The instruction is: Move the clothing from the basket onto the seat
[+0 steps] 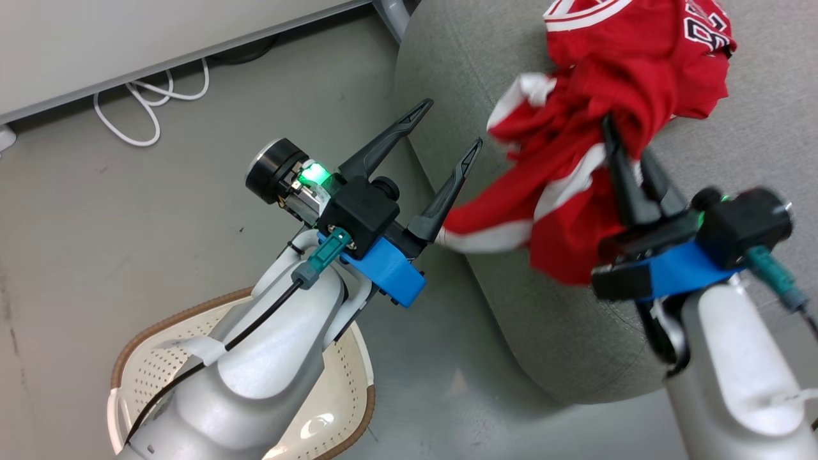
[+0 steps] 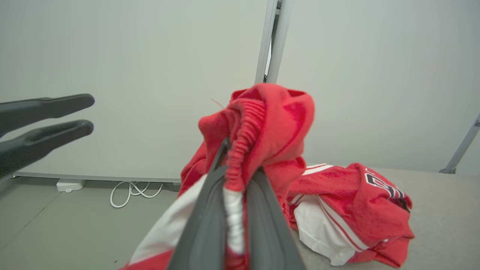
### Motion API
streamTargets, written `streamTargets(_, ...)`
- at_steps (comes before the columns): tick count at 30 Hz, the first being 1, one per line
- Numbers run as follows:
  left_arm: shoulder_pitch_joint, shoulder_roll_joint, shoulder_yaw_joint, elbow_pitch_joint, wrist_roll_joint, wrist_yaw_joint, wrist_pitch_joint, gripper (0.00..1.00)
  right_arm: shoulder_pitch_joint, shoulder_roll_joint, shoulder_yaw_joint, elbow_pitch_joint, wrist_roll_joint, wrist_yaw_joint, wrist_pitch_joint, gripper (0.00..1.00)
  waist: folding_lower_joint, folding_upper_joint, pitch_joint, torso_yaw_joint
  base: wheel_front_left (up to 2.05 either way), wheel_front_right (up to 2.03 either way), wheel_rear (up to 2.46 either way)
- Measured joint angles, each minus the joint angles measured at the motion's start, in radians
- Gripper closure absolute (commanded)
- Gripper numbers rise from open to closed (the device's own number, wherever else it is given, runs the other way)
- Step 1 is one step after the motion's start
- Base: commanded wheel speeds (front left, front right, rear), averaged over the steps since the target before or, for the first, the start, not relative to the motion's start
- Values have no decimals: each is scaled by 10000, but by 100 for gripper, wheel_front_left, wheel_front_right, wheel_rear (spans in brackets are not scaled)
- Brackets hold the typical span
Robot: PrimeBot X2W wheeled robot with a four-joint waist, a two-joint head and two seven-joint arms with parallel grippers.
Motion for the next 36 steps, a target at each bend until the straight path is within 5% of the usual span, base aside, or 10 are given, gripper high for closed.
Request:
streamTargets(12,-380,151,-8,-288,121,63,35,0,-2831,-863,-1567,-821,69,0,-2,100,0,0,1085,405,0,0,0)
streamTargets(21,-915,520,-31,-700,326,105,301,0,-5186,-2290,-3419,-767,100,0,-4,100,1,0,2545,721,0,0,0)
streamTargets(28,-1106,817,-29,-1001,460,192,456,0,-5891,-3338,-4577,-63,291,0,-2,100,1,0,3673,815,0,0,0)
streamTargets(36,-1172,1026,-65,-1137,460,222,514,0,-5361,-3570,-4938,2006,6,0,0,100,2,0,4280,774,0,0,0)
